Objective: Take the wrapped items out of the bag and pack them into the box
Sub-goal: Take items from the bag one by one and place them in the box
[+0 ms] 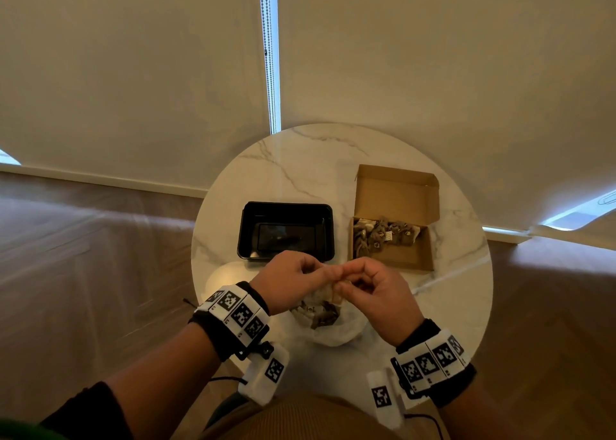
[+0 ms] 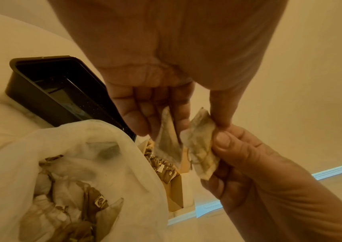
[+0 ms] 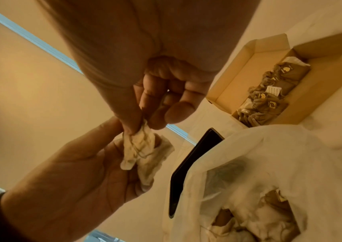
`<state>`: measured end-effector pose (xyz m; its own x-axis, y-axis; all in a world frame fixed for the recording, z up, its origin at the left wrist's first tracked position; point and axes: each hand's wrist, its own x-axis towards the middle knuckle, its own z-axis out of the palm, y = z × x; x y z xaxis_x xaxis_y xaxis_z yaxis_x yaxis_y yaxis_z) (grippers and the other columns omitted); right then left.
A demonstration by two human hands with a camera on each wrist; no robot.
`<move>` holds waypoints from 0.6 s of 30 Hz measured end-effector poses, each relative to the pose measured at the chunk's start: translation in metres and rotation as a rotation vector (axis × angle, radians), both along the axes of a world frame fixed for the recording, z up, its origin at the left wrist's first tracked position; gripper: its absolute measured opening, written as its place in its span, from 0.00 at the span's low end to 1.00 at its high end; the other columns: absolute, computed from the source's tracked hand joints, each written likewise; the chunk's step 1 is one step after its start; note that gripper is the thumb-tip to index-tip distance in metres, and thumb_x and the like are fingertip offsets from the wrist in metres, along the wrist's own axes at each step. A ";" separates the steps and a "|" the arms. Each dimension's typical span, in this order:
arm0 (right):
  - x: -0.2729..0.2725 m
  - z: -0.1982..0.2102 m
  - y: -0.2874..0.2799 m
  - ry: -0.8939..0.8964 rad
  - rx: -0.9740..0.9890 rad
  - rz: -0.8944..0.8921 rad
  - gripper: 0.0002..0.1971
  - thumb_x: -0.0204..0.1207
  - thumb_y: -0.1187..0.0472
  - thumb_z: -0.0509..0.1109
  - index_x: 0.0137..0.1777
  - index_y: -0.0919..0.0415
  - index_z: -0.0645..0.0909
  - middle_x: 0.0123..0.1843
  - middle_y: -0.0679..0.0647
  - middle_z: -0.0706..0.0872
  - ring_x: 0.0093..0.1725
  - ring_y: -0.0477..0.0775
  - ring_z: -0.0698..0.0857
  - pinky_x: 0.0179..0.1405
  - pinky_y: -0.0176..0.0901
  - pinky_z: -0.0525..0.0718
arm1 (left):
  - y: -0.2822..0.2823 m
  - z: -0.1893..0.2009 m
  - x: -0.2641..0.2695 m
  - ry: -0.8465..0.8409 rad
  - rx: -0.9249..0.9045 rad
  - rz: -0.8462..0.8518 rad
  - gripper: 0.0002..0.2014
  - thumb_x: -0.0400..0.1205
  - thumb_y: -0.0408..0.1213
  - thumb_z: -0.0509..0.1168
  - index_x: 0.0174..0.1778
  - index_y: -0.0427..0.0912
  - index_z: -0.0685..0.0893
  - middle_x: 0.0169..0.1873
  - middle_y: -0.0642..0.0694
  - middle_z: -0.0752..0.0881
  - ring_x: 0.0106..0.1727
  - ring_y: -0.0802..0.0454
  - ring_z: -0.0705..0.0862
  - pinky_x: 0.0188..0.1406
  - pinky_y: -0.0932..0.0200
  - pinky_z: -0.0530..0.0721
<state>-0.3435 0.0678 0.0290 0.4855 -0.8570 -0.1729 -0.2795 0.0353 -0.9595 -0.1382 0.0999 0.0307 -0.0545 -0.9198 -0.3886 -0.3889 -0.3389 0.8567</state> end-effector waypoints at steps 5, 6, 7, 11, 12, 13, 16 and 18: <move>-0.001 -0.005 -0.001 0.094 -0.033 0.012 0.17 0.76 0.66 0.80 0.59 0.48 0.84 0.44 0.48 0.93 0.43 0.48 0.92 0.48 0.49 0.92 | -0.006 0.003 -0.003 0.036 -0.005 -0.051 0.07 0.82 0.48 0.75 0.52 0.51 0.94 0.42 0.52 0.94 0.44 0.58 0.91 0.51 0.56 0.92; -0.001 -0.007 0.000 0.109 -0.039 -0.002 0.17 0.76 0.65 0.80 0.59 0.46 0.83 0.45 0.46 0.92 0.43 0.48 0.91 0.47 0.48 0.92 | -0.008 0.002 -0.004 0.024 -0.006 -0.059 0.07 0.82 0.46 0.75 0.52 0.51 0.95 0.43 0.52 0.94 0.45 0.57 0.92 0.52 0.56 0.92; -0.002 -0.008 0.001 0.127 -0.052 -0.017 0.18 0.76 0.64 0.80 0.59 0.44 0.83 0.45 0.45 0.91 0.42 0.47 0.90 0.46 0.45 0.91 | -0.010 0.001 -0.005 0.008 -0.004 -0.071 0.07 0.82 0.46 0.76 0.52 0.51 0.95 0.43 0.51 0.94 0.45 0.56 0.92 0.52 0.55 0.92; -0.009 -0.016 0.001 0.157 -0.060 -0.106 0.17 0.76 0.62 0.81 0.59 0.44 0.82 0.45 0.47 0.88 0.39 0.45 0.87 0.42 0.39 0.89 | -0.017 -0.002 -0.012 0.002 0.012 -0.132 0.05 0.81 0.44 0.77 0.50 0.51 0.94 0.43 0.52 0.94 0.45 0.57 0.92 0.49 0.59 0.92; -0.012 -0.019 0.000 0.158 -0.049 -0.124 0.17 0.76 0.61 0.81 0.59 0.44 0.83 0.46 0.47 0.88 0.40 0.46 0.87 0.43 0.39 0.89 | -0.018 -0.003 -0.014 0.013 0.012 -0.148 0.05 0.81 0.43 0.77 0.51 0.51 0.93 0.44 0.53 0.94 0.45 0.58 0.92 0.49 0.61 0.91; -0.016 -0.022 -0.001 0.162 -0.041 -0.138 0.16 0.76 0.61 0.81 0.59 0.44 0.83 0.46 0.48 0.88 0.41 0.47 0.87 0.43 0.40 0.90 | -0.018 -0.003 -0.018 0.021 0.017 -0.162 0.06 0.80 0.42 0.78 0.52 0.52 0.92 0.45 0.53 0.94 0.45 0.60 0.92 0.50 0.61 0.91; -0.024 -0.030 -0.005 0.157 -0.004 -0.189 0.15 0.76 0.61 0.80 0.58 0.46 0.84 0.47 0.49 0.89 0.42 0.47 0.88 0.44 0.40 0.89 | -0.021 -0.012 -0.028 0.002 0.071 -0.198 0.10 0.80 0.40 0.78 0.55 0.54 0.88 0.46 0.53 0.94 0.45 0.60 0.92 0.52 0.56 0.93; -0.029 -0.035 -0.004 0.154 0.017 -0.239 0.12 0.77 0.59 0.79 0.58 0.46 0.85 0.47 0.48 0.90 0.43 0.47 0.88 0.45 0.42 0.90 | -0.029 -0.019 -0.036 -0.090 0.063 -0.237 0.11 0.81 0.40 0.75 0.56 0.57 0.86 0.47 0.55 0.92 0.46 0.61 0.91 0.52 0.57 0.92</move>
<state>-0.3723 0.0634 -0.0060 0.2373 -0.9402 -0.2442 -0.4034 0.1333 -0.9053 -0.1737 0.0714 0.0117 -0.2286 -0.8591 -0.4579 -0.5374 -0.2809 0.7952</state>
